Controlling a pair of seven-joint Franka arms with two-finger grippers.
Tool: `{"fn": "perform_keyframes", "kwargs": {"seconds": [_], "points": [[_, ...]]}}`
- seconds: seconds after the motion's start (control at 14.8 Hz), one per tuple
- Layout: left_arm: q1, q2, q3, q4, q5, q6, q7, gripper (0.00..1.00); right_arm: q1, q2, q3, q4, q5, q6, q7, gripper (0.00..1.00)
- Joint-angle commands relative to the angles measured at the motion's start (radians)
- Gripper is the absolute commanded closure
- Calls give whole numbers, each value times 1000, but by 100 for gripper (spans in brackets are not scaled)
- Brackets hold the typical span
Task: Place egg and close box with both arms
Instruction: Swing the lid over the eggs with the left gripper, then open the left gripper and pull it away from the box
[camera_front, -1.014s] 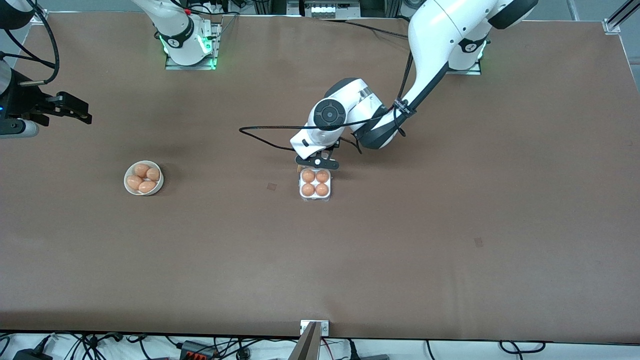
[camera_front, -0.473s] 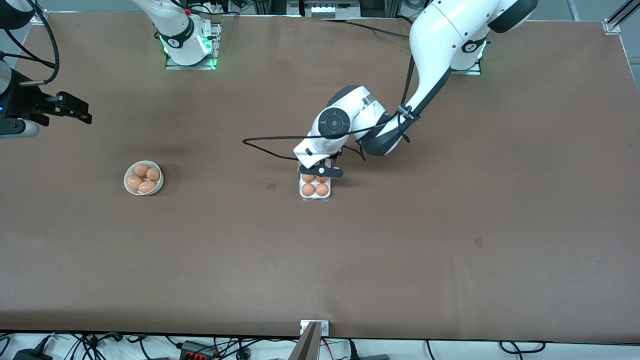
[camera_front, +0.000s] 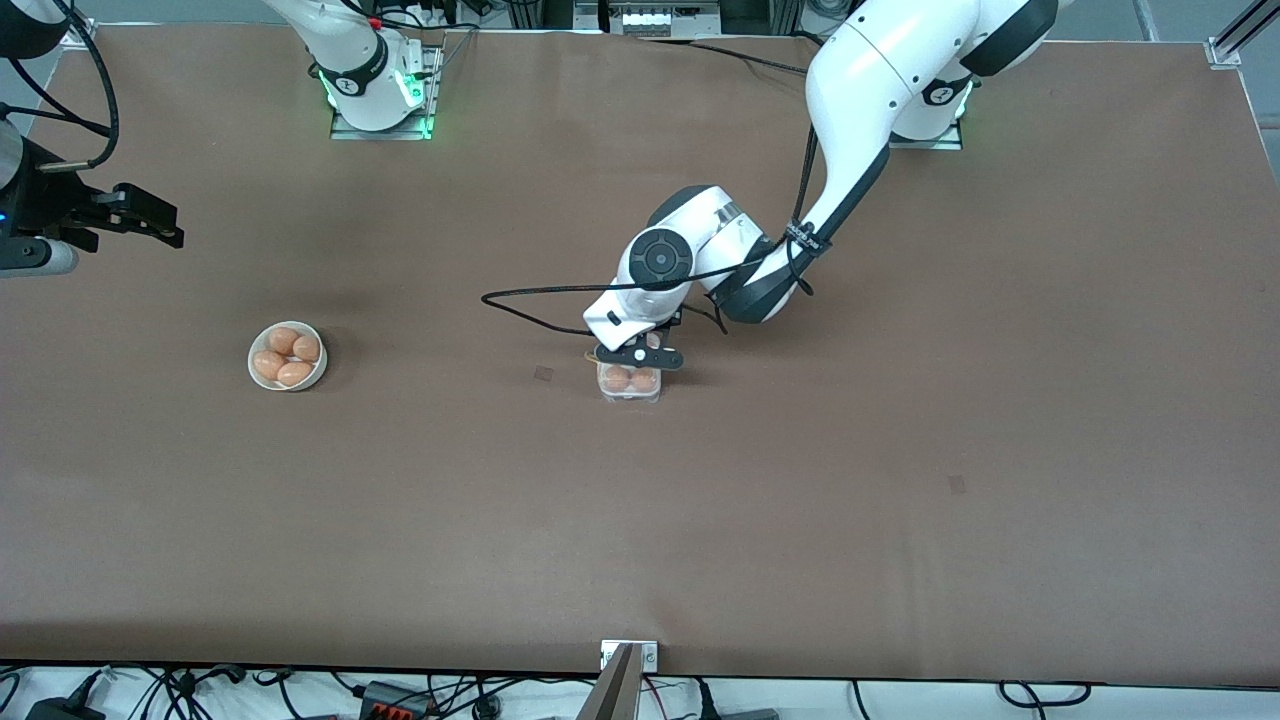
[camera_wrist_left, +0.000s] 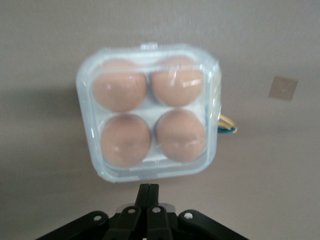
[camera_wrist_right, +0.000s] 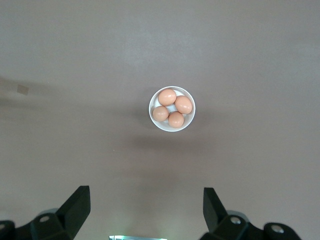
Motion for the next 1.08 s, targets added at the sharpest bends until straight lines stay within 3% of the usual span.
{"fn": "perform_keyframes", "kwargs": {"seconds": [0.0,0.47,0.61,0.74,0.88,1.01], "points": [[-7,8,10,48,27,-12,-6,99,-3,-3,4,13,16,-20,-7,0],[51,-21,10,50,36,-18,-5,99,-6,-3,3,13,16,-21,-9,0],[63,-44,10,46,34,-22,-5,93,-5,-5,3,13,16,-21,-9,0],[102,-76,10,48,34,-67,-3,69,-5,-5,3,13,16,-21,-9,0],[157,-112,-2,46,34,-113,-2,34,-6,-5,3,13,16,-21,-9,0],[174,-149,-1,42,33,-162,29,32,-5,-3,3,13,16,-21,-9,0]]}}
